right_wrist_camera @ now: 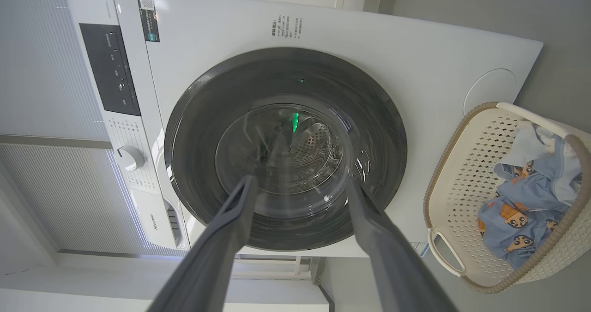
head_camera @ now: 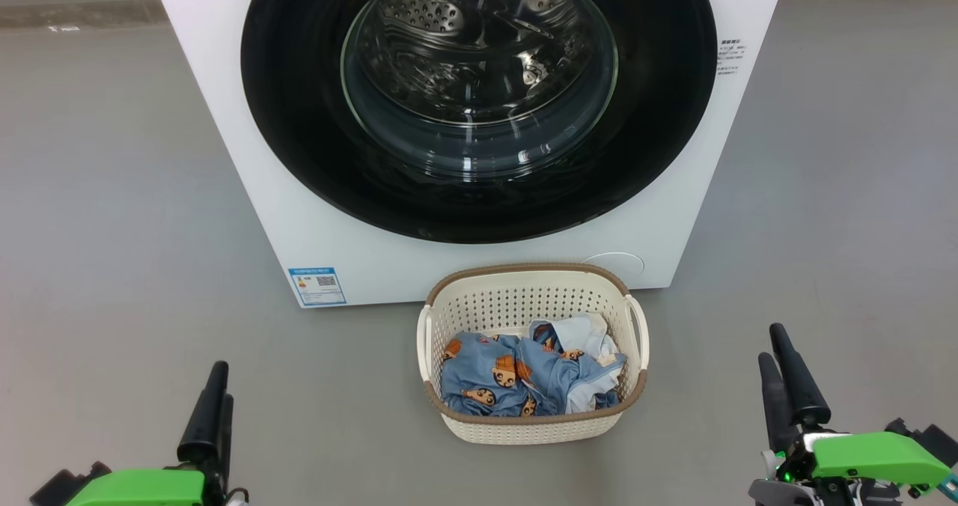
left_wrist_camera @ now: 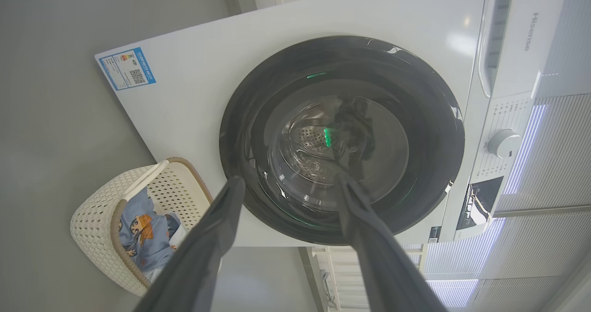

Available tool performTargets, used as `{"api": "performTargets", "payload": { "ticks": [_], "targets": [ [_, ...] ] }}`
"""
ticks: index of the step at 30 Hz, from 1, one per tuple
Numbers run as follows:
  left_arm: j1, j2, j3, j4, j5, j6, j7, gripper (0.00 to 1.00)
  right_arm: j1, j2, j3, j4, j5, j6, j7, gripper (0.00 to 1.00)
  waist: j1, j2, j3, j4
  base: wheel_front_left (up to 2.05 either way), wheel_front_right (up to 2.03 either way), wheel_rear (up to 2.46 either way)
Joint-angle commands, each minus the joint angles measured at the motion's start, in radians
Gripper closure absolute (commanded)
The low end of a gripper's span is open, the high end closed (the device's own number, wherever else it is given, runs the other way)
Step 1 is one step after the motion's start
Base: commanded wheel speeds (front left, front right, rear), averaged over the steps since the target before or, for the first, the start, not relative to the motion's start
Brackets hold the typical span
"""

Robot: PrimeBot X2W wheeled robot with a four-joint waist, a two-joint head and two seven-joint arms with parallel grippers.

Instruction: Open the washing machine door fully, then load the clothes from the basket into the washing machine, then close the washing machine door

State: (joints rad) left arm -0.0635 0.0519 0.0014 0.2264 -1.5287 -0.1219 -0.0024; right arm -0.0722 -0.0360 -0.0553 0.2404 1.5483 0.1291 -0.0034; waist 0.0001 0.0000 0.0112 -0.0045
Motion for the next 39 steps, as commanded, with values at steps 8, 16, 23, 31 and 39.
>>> {"api": "performTargets", "payload": {
  "ticks": [8,16,23,31,39],
  "targets": [
    [-0.057,0.027,-0.003,-0.045,0.076,-0.004,-0.032,0.00,-0.068,-0.016,0.053,-0.044,-0.093,0.001,-0.033,0.00,-0.0001,0.0000,0.002,-0.002,0.00,0.00,0.00],
    [-0.067,0.037,-0.013,-0.059,0.181,-0.004,-0.056,0.00,-0.084,-0.023,0.087,-0.044,-0.205,0.001,-0.056,0.00,-0.0001,0.0000,0.002,-0.004,0.00,0.00,0.00],
    [-0.074,0.042,-0.029,-0.068,0.290,-0.005,-0.076,0.00,-0.096,-0.022,0.095,-0.040,-0.306,0.001,-0.077,0.00,-0.0001,0.0000,0.004,-0.004,0.00,0.00,0.00],
    [-0.081,0.045,-0.034,-0.068,0.399,-0.005,-0.097,0.00,-0.110,-0.025,0.111,-0.033,-0.435,0.001,-0.097,0.00,-0.0001,0.0000,0.006,-0.005,0.00,0.00,0.00],
    [-0.090,0.046,-0.034,-0.064,0.552,-0.006,-0.121,0.00,-0.126,-0.033,0.138,-0.020,-0.576,0.001,-0.121,0.00,-0.0001,0.0000,0.008,-0.006,0.00,0.00,0.00]
  ]
}}
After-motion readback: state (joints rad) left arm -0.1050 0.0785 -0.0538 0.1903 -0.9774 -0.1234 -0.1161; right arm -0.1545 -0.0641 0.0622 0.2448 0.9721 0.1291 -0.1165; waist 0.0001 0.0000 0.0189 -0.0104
